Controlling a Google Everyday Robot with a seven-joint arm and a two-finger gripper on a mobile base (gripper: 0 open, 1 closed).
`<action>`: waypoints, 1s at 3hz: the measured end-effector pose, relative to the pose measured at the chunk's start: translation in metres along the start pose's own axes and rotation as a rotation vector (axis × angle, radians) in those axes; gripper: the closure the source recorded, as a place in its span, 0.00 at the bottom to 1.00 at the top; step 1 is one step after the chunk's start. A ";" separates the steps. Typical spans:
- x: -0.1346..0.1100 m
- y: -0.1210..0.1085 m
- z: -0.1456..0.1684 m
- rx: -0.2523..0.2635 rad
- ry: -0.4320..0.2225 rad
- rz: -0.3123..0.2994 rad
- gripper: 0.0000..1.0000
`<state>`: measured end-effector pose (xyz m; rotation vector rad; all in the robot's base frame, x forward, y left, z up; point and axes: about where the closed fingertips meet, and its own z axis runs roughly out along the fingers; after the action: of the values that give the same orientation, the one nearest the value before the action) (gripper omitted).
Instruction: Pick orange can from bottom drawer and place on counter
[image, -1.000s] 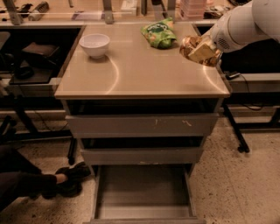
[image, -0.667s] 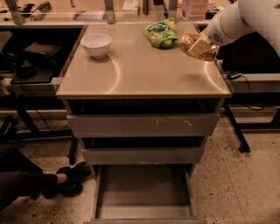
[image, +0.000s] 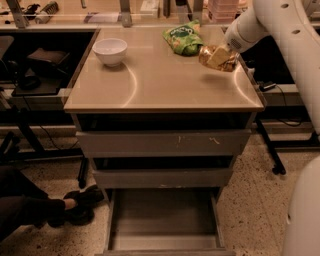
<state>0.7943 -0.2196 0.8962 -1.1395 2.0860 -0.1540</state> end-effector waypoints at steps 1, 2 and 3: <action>-0.003 0.022 0.019 -0.094 -0.020 -0.014 1.00; -0.003 0.023 0.020 -0.099 -0.020 -0.014 0.84; -0.003 0.023 0.020 -0.099 -0.020 -0.014 0.62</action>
Offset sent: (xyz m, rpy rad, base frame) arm -0.0007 0.0162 -0.0182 0.0294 0.0481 0.0590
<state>0.7927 -0.1994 0.8737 -1.2101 2.0878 -0.0456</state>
